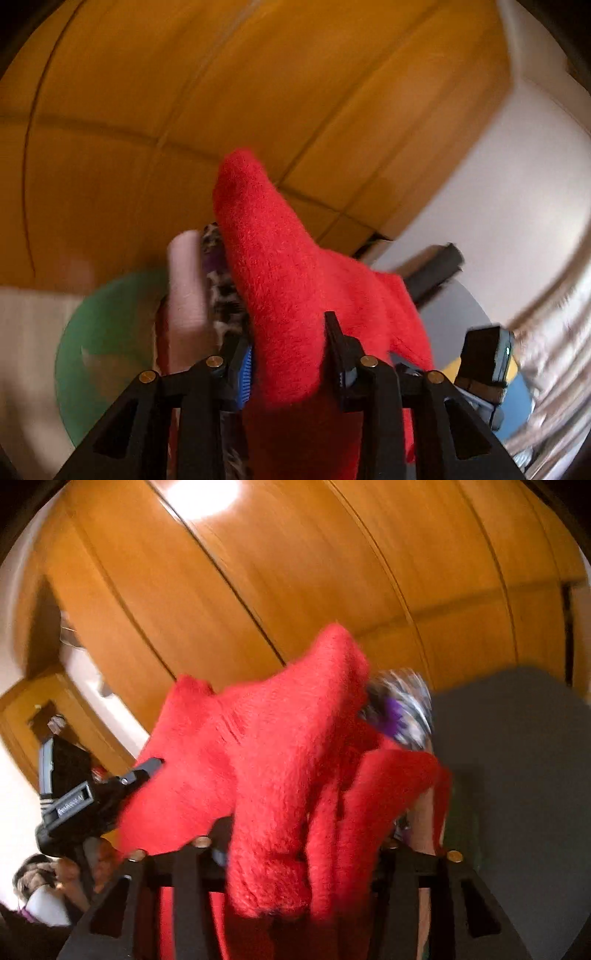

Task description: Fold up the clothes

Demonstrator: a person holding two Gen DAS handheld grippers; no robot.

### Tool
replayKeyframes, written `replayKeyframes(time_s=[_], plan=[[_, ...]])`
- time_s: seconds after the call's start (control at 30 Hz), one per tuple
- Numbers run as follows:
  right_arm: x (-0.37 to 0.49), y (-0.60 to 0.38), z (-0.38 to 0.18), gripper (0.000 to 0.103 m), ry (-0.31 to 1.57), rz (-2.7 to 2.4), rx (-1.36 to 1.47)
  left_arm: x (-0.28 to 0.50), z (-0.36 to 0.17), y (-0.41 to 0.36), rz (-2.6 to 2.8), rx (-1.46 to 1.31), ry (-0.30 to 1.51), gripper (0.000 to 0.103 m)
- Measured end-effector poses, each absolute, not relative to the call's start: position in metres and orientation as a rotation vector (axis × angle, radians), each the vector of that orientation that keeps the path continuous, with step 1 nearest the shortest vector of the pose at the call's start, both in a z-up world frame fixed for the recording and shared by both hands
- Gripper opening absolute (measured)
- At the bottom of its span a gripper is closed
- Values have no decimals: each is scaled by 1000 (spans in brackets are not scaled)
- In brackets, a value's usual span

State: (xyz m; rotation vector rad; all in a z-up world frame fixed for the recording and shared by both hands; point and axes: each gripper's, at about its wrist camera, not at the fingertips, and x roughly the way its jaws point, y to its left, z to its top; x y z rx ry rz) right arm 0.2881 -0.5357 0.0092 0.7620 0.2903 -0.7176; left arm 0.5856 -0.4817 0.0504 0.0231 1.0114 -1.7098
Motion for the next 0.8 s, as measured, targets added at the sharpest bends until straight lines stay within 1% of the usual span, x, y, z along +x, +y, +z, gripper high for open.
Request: replayKeyframes(time_s=[0.03, 0.13, 0.2, 0.3, 0.4, 0.43, 0.47, 0.53, 0.6, 0.67, 0.73, 0.8], plan=[[286, -541, 5, 57, 267, -715, 775, 590, 44, -492, -1704, 11, 1025, 38], [284, -539, 12, 66, 251, -749, 762, 592, 48, -511, -1689, 23, 987, 38], [280, -533, 24, 69, 281, -814, 694, 584, 54, -516, -1692, 60, 931, 38], [275, -507, 52, 69, 317, -958, 482, 577, 51, -517, -1686, 90, 871, 39], [274, -480, 75, 67, 305, -987, 297, 580, 52, -515, -1681, 81, 869, 40], [278, -473, 79, 63, 307, -972, 263, 580, 52, -513, -1678, 75, 873, 40], [288, -476, 82, 62, 322, -938, 244, 581, 51, -514, -1672, 72, 873, 40], [307, -483, 74, 53, 397, -893, 226, 575, 52, -515, -1657, 77, 856, 40], [325, -500, 54, 53, 470, -887, 263, 561, 55, -515, -1625, 104, 807, 43], [321, -518, 37, 52, 445, -892, 372, 554, 52, -521, -1582, 141, 752, 46], [314, -519, 33, 52, 409, -913, 440, 562, 48, -527, -1568, 143, 756, 52], [317, -519, 34, 52, 416, -945, 442, 565, 47, -536, -1562, 131, 794, 53]])
